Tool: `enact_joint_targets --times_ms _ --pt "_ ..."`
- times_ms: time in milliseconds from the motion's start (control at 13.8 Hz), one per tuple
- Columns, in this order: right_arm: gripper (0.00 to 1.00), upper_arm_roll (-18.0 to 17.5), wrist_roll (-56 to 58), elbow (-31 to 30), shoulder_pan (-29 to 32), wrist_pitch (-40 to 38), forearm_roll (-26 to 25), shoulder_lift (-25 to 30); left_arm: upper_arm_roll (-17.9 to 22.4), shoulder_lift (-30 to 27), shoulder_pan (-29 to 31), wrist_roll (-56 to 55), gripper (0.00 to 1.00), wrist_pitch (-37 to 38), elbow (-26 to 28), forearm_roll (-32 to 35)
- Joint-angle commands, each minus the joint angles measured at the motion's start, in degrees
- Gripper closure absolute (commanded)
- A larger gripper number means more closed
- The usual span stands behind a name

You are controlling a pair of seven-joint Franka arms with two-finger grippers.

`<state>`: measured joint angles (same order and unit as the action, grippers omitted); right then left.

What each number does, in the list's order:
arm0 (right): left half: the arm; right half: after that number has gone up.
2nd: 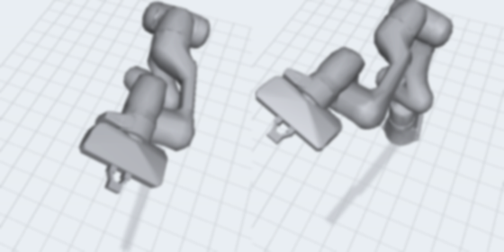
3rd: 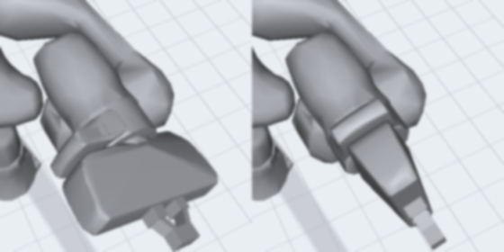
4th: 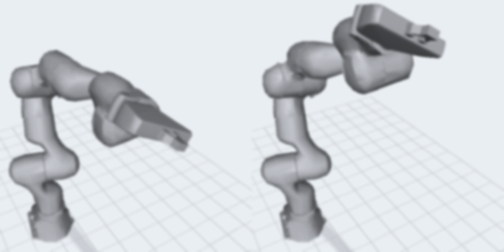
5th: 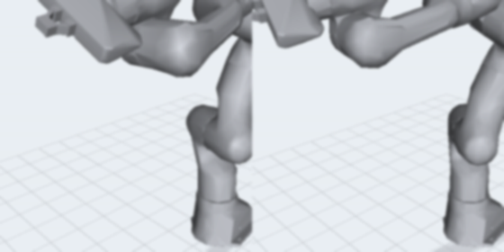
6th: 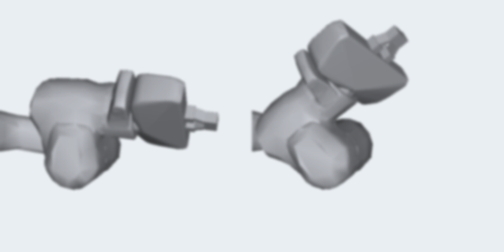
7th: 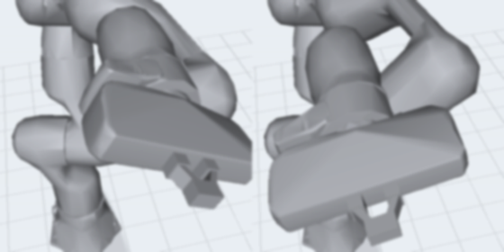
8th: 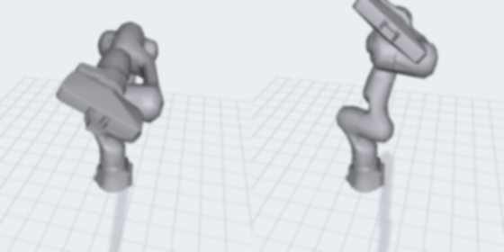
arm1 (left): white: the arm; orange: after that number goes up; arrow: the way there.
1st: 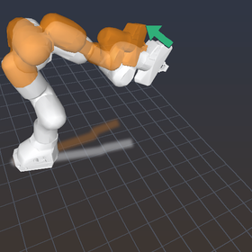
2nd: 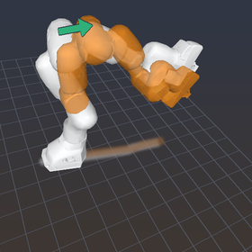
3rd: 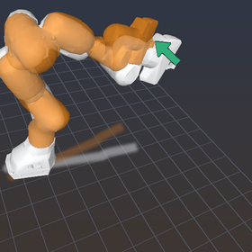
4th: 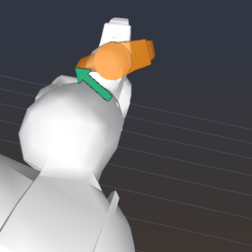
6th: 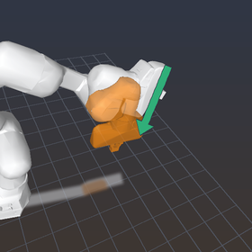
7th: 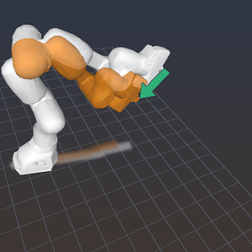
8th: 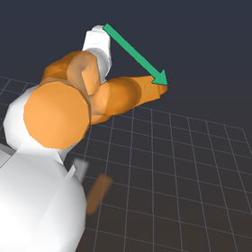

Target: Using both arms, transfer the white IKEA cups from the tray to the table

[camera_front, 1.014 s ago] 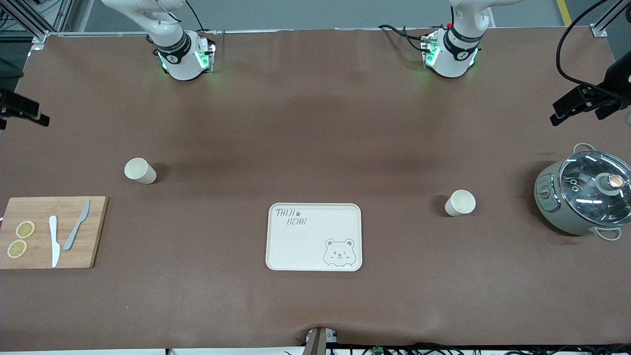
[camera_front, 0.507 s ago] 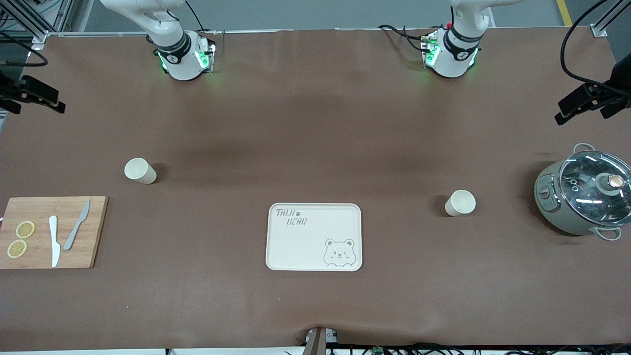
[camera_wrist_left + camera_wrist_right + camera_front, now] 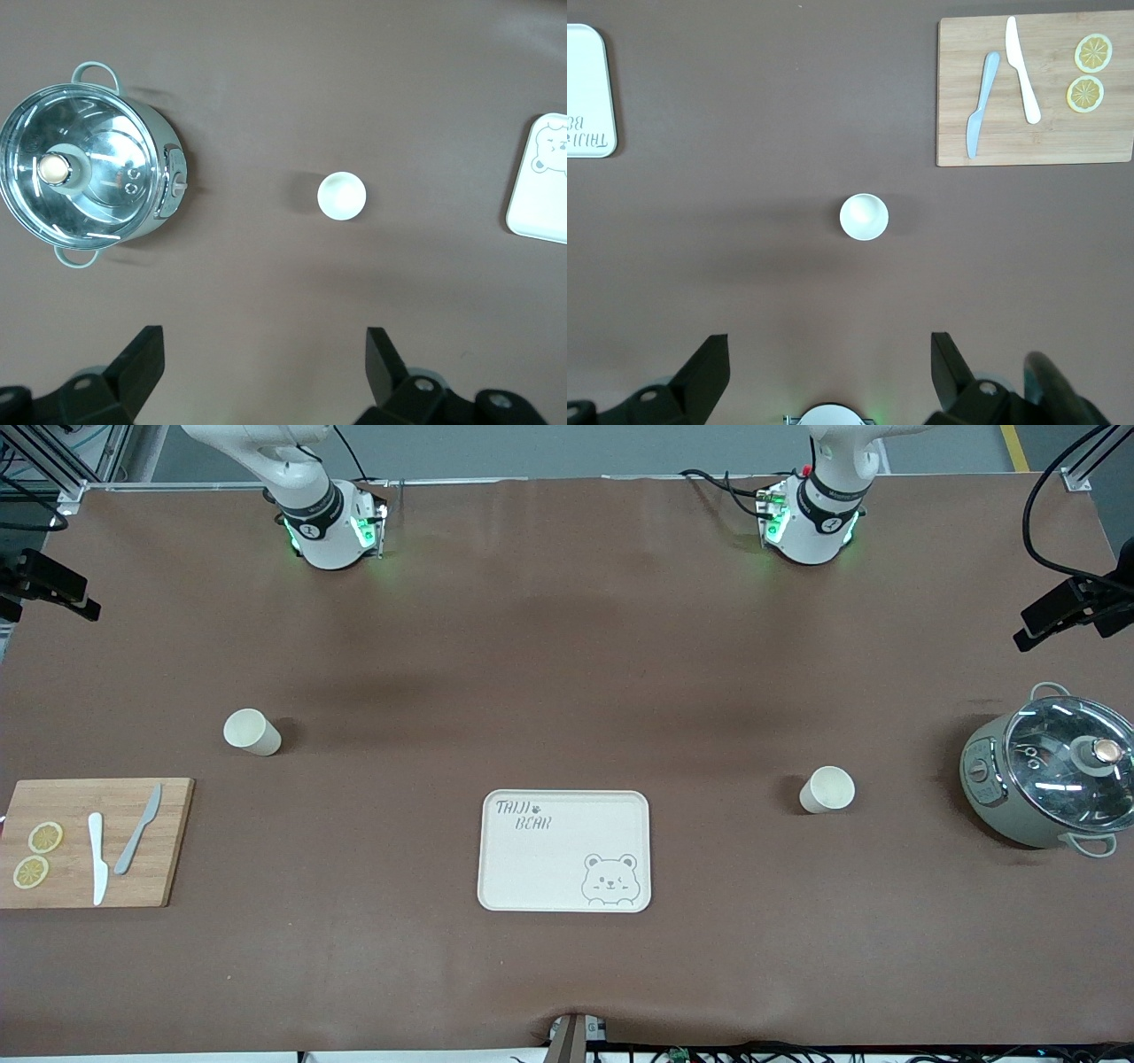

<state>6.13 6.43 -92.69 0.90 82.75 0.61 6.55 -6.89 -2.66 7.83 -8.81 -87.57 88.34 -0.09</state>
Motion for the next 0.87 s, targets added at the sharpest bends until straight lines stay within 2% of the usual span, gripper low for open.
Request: enact_joint_targets --times_ms 0,796 --pt "0.0 -0.41 0.16 -1.7 0.51 1.01 -0.35 1.45 0.21 0.64 0.08 0.72 0.0 0.65 -1.15 -0.96" --pt "0.0 -0.41 0.16 -1.7 0.6 0.83 0.26 1.36 -0.05 0.72 -0.36 0.72 0.0 1.0 -0.54 -0.87"
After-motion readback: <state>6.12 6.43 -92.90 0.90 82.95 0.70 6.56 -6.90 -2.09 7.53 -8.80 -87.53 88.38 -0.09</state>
